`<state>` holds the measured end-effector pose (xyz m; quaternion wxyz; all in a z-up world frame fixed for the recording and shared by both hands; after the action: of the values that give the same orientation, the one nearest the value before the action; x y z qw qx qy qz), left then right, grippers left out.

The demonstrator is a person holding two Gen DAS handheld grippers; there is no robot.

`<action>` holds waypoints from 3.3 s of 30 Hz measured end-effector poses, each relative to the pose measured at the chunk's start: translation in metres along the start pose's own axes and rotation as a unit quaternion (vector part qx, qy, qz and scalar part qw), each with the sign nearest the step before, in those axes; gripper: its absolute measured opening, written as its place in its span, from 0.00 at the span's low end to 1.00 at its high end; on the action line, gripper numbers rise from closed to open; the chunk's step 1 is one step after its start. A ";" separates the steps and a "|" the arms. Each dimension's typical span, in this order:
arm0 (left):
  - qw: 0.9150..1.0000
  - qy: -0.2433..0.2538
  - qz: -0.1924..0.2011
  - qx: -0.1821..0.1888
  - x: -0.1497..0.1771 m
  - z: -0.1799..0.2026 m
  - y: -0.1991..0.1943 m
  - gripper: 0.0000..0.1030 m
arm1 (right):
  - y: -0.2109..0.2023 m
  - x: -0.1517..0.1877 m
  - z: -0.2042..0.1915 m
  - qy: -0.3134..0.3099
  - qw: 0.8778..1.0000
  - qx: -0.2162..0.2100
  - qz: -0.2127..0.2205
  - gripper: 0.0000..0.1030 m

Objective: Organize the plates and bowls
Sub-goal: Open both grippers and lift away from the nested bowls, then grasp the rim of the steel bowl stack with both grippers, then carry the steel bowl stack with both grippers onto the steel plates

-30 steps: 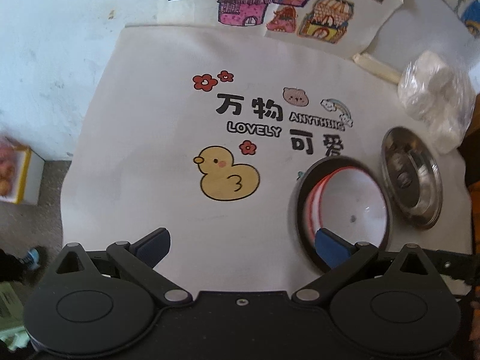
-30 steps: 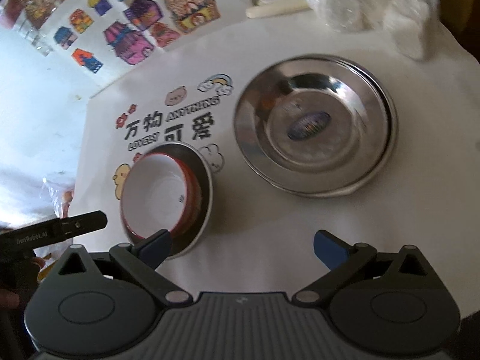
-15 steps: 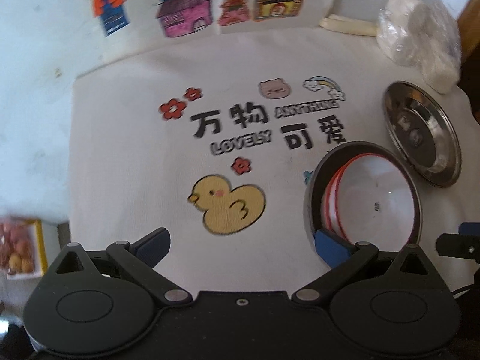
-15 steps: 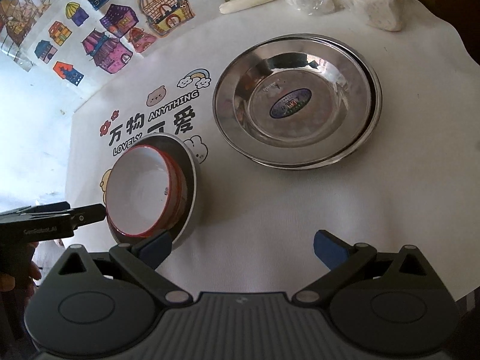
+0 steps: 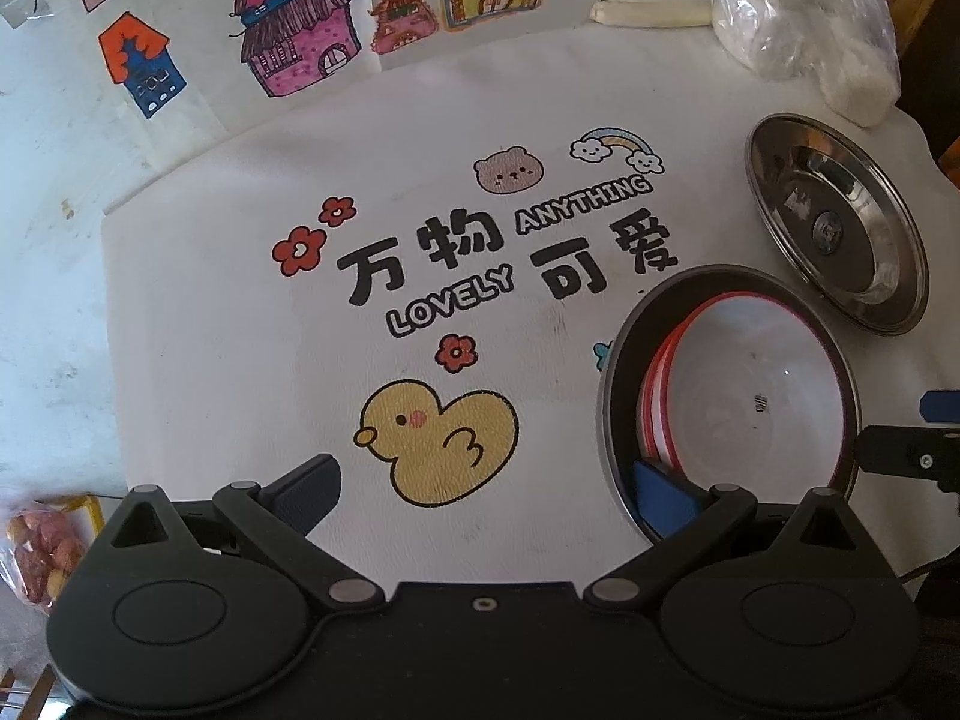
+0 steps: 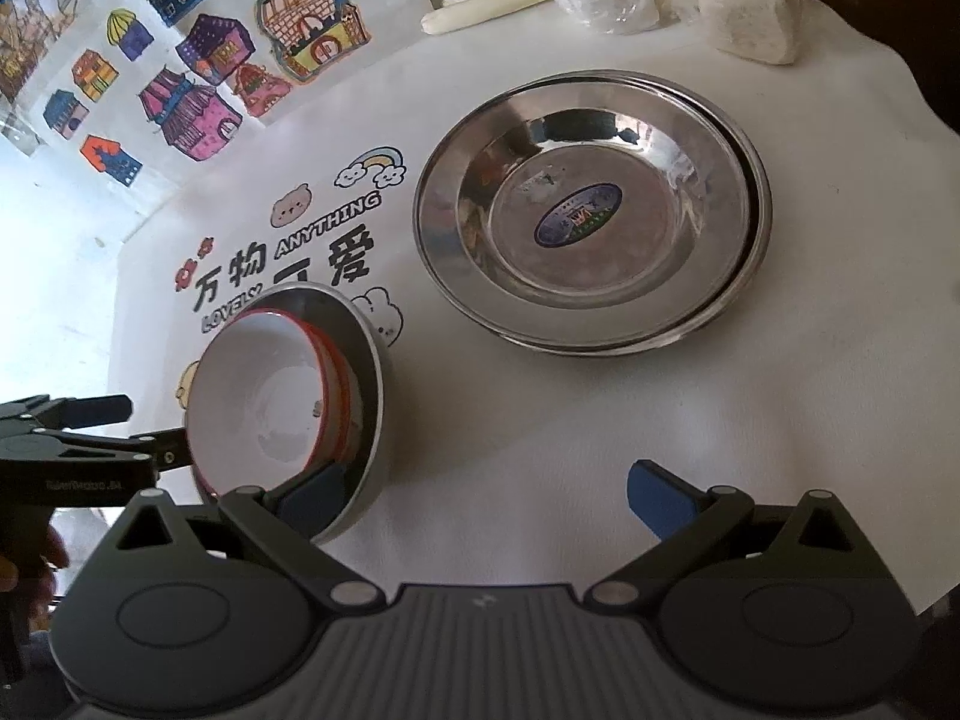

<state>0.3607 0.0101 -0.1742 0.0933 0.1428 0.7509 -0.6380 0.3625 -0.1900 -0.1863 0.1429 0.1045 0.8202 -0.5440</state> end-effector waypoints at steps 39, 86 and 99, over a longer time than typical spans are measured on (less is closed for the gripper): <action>0.991 -0.071 -0.014 0.112 0.003 0.004 0.005 0.27 | 0.014 -0.007 -0.019 0.008 0.997 -0.070 -0.014 0.24; 0.976 -0.143 -0.012 0.161 -0.075 0.091 -0.025 0.07 | -0.051 -0.069 0.062 0.040 0.992 -0.116 -0.040 0.14; 0.977 -0.154 -0.025 0.146 -0.104 0.114 -0.002 0.07 | -0.033 -0.100 0.093 0.037 0.991 -0.114 -0.061 0.14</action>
<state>0.4533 -0.1121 -0.1582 0.1702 0.0359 0.6295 -0.7573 0.4571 -0.2903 -0.1568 0.0896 0.0571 0.8867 -0.4501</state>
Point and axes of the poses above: each gripper's, at about its wrist camera, not at the fingertips, and y roughly the way its jaws point, z to its right, x to its underside, the point moved 2 cm from there along y, roughly the way its jaws point, and after that the axes turned 10 degrees about -x, right-handed, at the moved point
